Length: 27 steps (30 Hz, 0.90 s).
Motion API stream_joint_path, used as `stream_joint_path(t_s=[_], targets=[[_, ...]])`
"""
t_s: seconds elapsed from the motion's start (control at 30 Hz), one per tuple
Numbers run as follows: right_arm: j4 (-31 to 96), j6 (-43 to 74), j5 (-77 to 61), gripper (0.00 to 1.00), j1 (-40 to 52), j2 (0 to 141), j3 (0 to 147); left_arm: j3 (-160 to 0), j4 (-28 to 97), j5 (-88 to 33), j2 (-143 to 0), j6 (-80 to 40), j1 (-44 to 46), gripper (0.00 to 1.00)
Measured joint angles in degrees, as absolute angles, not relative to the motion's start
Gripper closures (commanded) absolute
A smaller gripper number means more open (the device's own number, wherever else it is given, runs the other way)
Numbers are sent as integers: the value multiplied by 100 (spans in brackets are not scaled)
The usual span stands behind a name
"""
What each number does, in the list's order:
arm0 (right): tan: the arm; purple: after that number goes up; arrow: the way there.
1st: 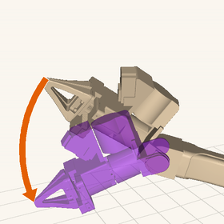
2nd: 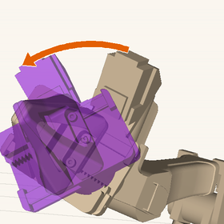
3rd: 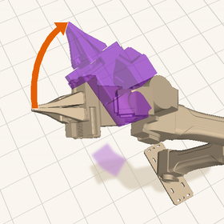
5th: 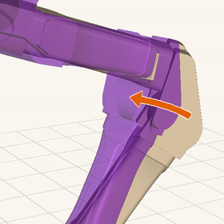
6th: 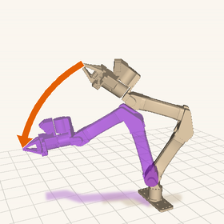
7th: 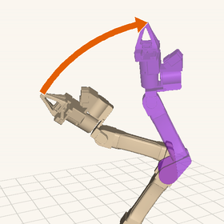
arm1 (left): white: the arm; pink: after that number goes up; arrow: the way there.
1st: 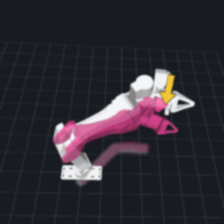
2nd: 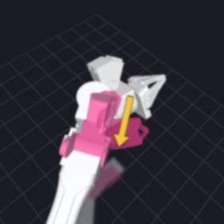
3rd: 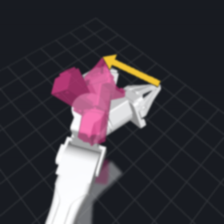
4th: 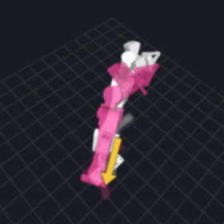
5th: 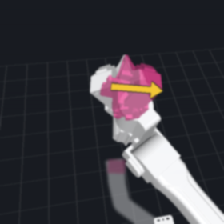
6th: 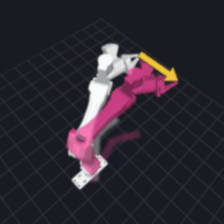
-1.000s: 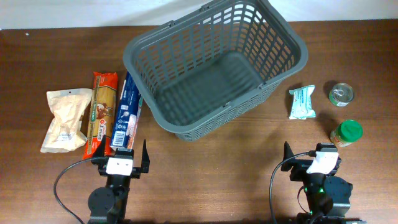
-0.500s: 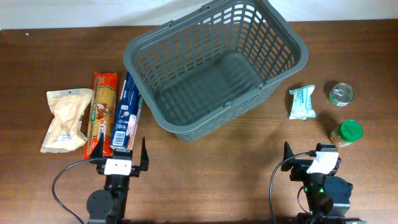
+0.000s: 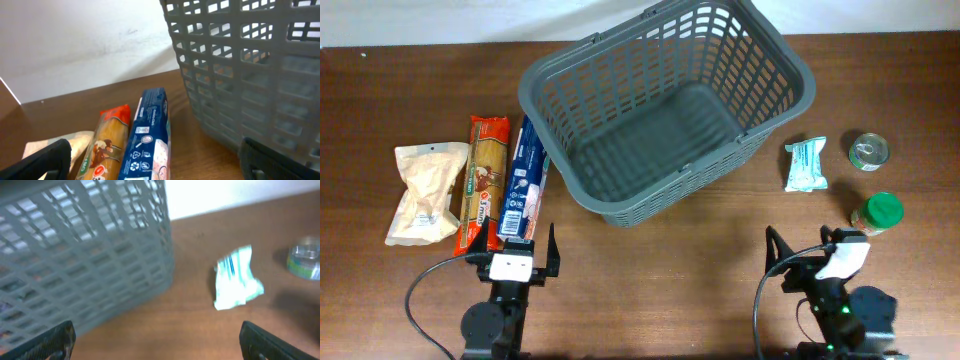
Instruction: Pack container
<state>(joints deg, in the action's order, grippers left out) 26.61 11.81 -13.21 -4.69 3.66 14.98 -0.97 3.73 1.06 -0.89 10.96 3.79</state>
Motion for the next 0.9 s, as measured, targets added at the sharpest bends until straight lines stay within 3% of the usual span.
stream_joint_path(t_s=[0.17, 0.43, 0.67, 0.9], targets=[[3457, 884, -1297, 1, -460, 2265, 3879, -467, 1079, 408, -104, 666, 158, 1], [5481, 526, -1194, 1, -460, 6016, 8626, -1837, 1940, 735, -1133, 478, -1074, 1], [5911, 344, -1441, 1, -460, 8093, 11649, -3033, 1999, -528, -3795, 462, -2231, 1], [6427, 626, -2040, 5, -460, 9839, 13576, -3732, 1992, -945, -5927, 445, -2451, 1]])
